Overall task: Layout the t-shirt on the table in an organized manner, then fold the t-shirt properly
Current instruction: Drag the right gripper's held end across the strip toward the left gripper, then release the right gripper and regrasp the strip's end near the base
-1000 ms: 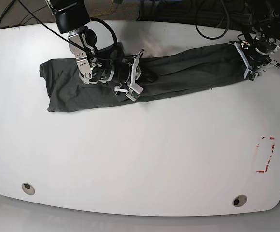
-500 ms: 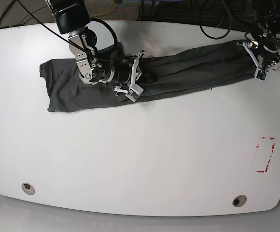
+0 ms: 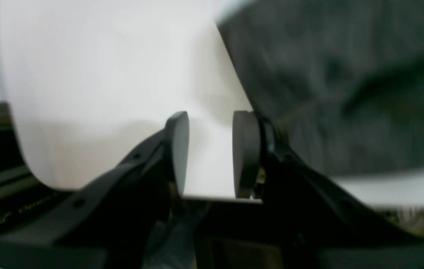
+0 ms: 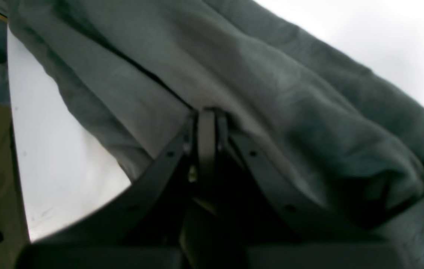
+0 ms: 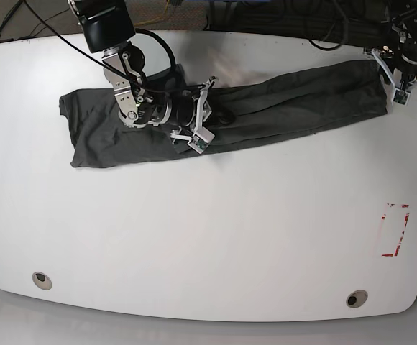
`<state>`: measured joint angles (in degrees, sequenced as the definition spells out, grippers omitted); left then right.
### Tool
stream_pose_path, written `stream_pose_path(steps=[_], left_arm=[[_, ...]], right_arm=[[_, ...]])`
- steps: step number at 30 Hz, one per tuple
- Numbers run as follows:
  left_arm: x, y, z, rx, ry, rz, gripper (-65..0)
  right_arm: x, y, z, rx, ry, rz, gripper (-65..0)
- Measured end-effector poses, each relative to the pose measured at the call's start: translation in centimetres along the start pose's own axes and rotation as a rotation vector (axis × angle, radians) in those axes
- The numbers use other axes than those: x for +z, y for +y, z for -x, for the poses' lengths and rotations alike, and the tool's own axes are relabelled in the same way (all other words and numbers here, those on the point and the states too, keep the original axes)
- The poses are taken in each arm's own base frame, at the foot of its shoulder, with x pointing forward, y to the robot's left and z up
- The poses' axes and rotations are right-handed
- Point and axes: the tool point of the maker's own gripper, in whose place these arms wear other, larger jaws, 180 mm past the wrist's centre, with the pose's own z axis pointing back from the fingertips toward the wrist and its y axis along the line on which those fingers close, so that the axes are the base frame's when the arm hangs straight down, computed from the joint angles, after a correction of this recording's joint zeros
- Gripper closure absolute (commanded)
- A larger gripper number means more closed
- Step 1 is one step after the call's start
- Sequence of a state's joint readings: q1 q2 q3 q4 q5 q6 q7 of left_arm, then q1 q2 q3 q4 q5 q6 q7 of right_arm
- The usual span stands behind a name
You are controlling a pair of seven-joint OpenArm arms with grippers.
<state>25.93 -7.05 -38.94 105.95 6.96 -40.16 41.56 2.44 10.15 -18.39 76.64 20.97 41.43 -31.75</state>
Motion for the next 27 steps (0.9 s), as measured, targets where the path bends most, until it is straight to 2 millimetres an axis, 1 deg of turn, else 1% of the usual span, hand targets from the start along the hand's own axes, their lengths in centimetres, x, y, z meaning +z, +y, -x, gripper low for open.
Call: stream_pose_path(steps=[3, 6, 8, 10, 11, 12, 14, 16, 17, 21, 24, 27], left_arm=[[0.1, -0.2, 0.5, -0.004, 0.012, 0.006, -18.3], [0.2, -0.4, 0.9, -0.005, 0.021, 0.011, -21.9], [0.2, -0.5, 1.1, -0.006, 0.025, 0.013, -26.3], [0.2, -0.5, 1.2, -0.006, 0.027, 0.014, -32.6], [0.2, -0.5, 1.2, -0.007, 0.027, 0.013, -33.7], [0.2, -0.5, 1.1, -0.006, 0.026, 0.013, -37.8], [0.1, -0.3, 0.5, -0.002, 0.011, 0.008, -40.1], [-0.1, 0.0, -0.4, 0.002, -0.006, 0.002, -40.2], [-0.1, 0.1, -0.7, 0.004, -0.011, -0.001, -40.2], [-0.4, 0.6, -3.0, 0.015, -0.075, -0.013, -40.1], [-0.6, 0.7, -4.5, 0.012, -0.107, -0.014, -40.0], [-0.7, 0.9, -6.2, 0.014, -0.151, -0.021, -40.0]], right_arm=[[0.0, -0.1, 0.0, 0.000, 0.001, 0.001, 0.0], [0.0, -0.1, 0.0, -0.001, 0.000, 0.001, 0.0], [0.0, -0.1, 0.0, -0.001, 0.000, 0.001, 0.0], [0.0, -0.1, 0.0, -0.001, 0.000, 0.001, 0.0], [0.0, 0.0, 0.0, 0.000, -0.001, 0.001, 0.0], [0.0, 0.0, -0.1, 0.002, -0.002, 0.001, 0.0], [0.1, 0.0, -0.2, 0.010, 0.005, 0.004, -0.9], [0.2, -0.1, -0.3, 0.013, 0.011, 0.018, -4.0], [0.3, -0.3, -0.5, 0.026, 0.015, 0.033, -7.4], [0.8, -0.9, -1.2, 0.034, 0.020, 0.094, -14.7], [1.6, -1.3, -2.1, 0.065, 0.017, 0.139, -16.8], [2.4, -1.0, -4.0, 0.096, -0.029, 0.164, -17.4]])
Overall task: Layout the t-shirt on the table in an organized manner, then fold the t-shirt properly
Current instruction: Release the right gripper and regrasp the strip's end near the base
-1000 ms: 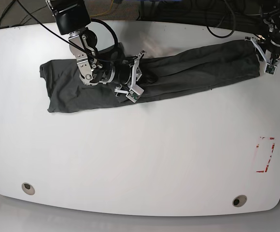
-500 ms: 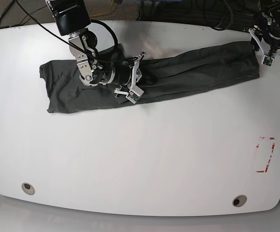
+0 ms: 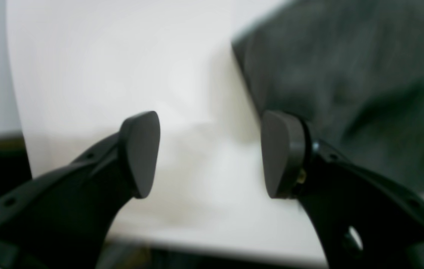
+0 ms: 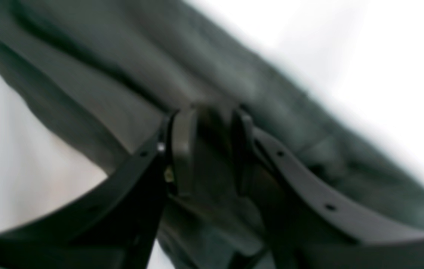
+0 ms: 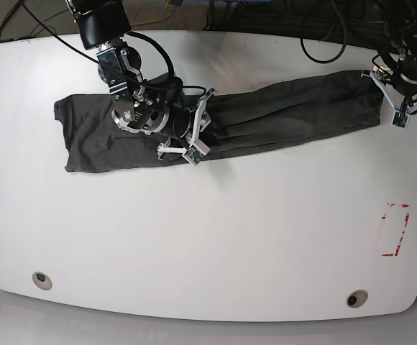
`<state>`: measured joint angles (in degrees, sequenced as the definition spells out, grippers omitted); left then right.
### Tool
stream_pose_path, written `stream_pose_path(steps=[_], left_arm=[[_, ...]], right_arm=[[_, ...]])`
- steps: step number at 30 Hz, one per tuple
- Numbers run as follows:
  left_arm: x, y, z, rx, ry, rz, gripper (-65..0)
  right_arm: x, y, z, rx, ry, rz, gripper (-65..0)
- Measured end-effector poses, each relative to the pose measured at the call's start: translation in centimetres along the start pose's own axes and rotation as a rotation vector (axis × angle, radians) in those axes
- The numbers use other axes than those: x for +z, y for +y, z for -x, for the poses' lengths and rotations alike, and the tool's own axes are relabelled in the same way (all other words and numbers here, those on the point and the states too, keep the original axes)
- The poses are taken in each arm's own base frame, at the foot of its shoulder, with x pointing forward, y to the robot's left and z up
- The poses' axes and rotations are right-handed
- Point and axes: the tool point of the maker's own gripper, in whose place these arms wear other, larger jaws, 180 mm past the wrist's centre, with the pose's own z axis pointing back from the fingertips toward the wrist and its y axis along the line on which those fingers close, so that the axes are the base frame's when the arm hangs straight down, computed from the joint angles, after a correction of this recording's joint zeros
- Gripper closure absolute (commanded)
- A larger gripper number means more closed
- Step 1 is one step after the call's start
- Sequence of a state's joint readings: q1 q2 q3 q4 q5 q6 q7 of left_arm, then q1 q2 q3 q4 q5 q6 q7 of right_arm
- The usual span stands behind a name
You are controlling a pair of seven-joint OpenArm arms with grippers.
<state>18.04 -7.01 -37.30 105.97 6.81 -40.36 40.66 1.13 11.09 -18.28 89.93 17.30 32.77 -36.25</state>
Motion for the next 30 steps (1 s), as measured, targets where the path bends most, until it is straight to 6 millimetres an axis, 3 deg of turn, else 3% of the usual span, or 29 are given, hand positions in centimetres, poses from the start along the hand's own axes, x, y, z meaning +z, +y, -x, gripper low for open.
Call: stream_pose_path(steps=[4, 10, 15, 19, 21, 28, 30], left_arm=[[-0.3, 0.0, -3.2, 0.000, -0.116, 0.001, -40.0], [-0.7, -2.2, -5.2, -0.038, -0.170, 0.058, -39.8], [-0.9, -2.9, -6.0, -0.054, -0.182, 0.077, -39.8], [-1.0, -3.6, -6.6, -0.028, -0.201, 0.085, -38.4], [-1.1, -4.5, -6.5, 0.000, -0.201, 0.095, -33.5], [-1.3, -8.0, -6.9, -0.010, -0.202, 0.172, -3.1], [-1.4, -8.8, -7.4, -0.038, -0.207, 0.185, -1.0]], right_arm=[[1.0, 0.1, -2.8, 0.020, -0.074, 0.029, -17.4], [2.6, -0.6, -5.0, -0.003, -0.146, 0.109, -16.9], [5.2, -3.7, -4.7, -0.082, -0.179, 0.234, -14.5], [8.0, -6.1, -3.2, -0.135, -0.185, 0.337, -3.7], [8.9, -6.4, -1.9, -0.157, -0.170, 0.366, 0.0], [12.3, -8.2, 2.5, -0.252, -0.126, 0.473, 0.0], [13.6, -9.2, 3.8, -0.273, -0.106, 0.521, 0.0]])
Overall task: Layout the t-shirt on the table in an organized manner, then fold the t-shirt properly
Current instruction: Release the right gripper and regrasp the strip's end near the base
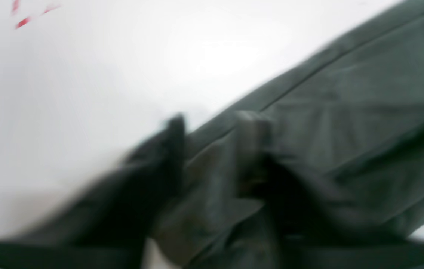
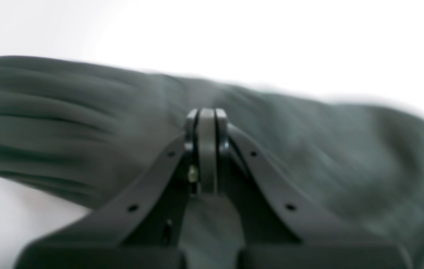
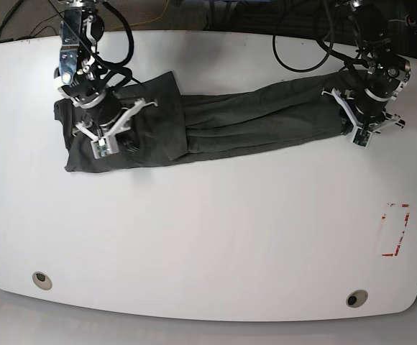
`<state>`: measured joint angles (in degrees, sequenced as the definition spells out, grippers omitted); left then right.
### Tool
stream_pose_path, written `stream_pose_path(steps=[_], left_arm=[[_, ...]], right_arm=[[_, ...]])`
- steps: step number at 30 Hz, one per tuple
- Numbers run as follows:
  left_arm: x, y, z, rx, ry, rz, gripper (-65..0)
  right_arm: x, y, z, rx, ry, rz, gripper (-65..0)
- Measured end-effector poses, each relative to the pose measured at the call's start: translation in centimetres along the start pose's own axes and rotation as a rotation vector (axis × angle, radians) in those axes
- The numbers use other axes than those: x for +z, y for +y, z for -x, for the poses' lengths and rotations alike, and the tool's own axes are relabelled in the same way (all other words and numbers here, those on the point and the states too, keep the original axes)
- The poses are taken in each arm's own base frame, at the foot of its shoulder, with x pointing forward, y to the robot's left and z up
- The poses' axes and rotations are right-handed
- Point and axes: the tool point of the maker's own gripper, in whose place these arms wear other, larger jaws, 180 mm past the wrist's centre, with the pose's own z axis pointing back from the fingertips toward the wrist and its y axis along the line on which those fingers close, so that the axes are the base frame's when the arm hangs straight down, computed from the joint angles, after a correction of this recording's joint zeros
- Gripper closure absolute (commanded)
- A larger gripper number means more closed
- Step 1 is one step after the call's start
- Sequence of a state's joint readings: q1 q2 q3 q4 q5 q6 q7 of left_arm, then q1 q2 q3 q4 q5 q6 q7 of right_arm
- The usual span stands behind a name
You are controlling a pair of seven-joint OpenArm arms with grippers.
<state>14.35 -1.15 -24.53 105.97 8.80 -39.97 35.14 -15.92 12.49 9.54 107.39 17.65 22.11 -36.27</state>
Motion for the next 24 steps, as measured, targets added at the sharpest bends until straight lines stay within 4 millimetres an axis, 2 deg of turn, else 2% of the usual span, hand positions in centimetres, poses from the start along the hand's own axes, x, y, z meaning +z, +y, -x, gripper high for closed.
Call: stream_pose_path(steps=[5, 6, 9, 12, 15, 19, 24], left_arm=[[-0.8, -2.9, -0.6, -0.065, 0.010, 0.057, -2.6], [-0.8, -4.0, -0.7, -0.066, 0.001, 0.083, -2.6], [-0.6, -5.5, -1.0, -0.052, -0.052, 0.119, -2.6], [-0.2, -6.2, -1.4, -0.044, -0.105, 0.130, -2.6], [0.0, -6.4, -1.2, -0.016, -0.126, 0.112, -2.6], [0.2, -6.9, -0.5, 0.003, -0.117, 0.108, -2.6], [0.2, -6.7, 0.8, 0.026, -0.087, 0.090, -2.6]], right_arm=[[0.9, -2.9, 0.9, 0.010, 0.032, 0.066, 0.0], [1.0, -3.5, 0.7, 0.014, 0.028, 0.080, 0.0], [1.5, -4.6, 0.1, 0.017, 0.010, 0.102, 0.0], [1.7, -5.6, -0.3, 0.025, 0.004, 0.127, 0.0], [1.2, -5.7, -0.3, 0.032, 0.007, 0.111, 0.0], [0.1, -5.7, 0.6, 0.000, 0.022, 0.075, 0.0], [-0.8, -7.2, 2.7, -0.034, 0.066, 0.085, 0.0]])
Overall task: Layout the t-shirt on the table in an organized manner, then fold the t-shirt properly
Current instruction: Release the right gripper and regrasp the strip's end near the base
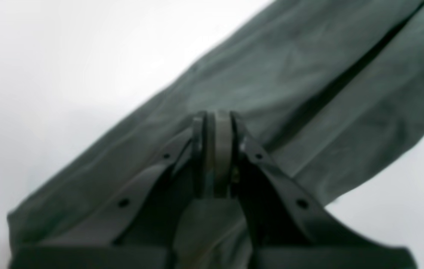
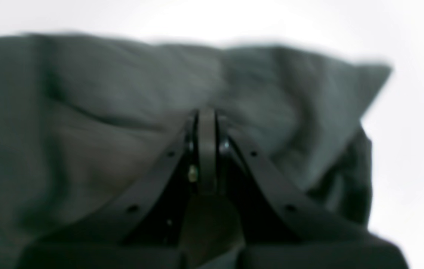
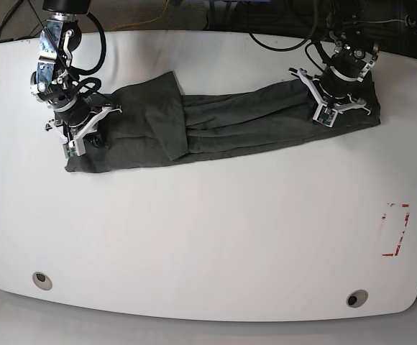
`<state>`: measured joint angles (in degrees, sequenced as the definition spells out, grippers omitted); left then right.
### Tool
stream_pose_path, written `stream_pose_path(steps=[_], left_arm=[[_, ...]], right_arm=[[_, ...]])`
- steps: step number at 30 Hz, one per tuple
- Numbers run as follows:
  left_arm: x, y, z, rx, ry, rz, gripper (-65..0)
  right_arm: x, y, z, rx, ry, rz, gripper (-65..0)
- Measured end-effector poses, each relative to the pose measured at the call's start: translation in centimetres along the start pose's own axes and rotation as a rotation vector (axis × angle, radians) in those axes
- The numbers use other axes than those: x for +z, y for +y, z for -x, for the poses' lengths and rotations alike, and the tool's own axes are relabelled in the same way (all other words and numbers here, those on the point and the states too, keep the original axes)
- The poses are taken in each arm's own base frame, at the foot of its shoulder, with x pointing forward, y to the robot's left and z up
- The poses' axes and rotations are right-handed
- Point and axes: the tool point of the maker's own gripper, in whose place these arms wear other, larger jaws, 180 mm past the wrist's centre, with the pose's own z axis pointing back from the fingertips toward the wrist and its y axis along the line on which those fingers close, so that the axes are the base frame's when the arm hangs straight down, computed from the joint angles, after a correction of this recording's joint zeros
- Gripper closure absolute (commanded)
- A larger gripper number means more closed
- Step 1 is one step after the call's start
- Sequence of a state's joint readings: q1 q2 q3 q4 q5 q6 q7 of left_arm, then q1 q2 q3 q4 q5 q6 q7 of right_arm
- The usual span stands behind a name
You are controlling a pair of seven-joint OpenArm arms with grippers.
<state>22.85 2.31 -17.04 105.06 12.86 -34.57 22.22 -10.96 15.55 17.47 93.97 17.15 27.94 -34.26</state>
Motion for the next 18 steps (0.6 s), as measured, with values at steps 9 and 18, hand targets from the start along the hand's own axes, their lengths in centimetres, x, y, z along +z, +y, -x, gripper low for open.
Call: stream_pose_path(steps=[9, 18], left_arm=[[-0.2, 1.1, 3.8, 0.049, 0.081, -0.014, -2.6], [-1.0, 1.3, 4.1, 0.082, 0.045, 0.007, -2.6]], right_arm=[[-2.0, -0.8, 2.3, -0.087, 0.008, -0.011, 0.0], [-2.4, -0.9, 3.3, -0.143, -0.030, -0.048, 0.0]])
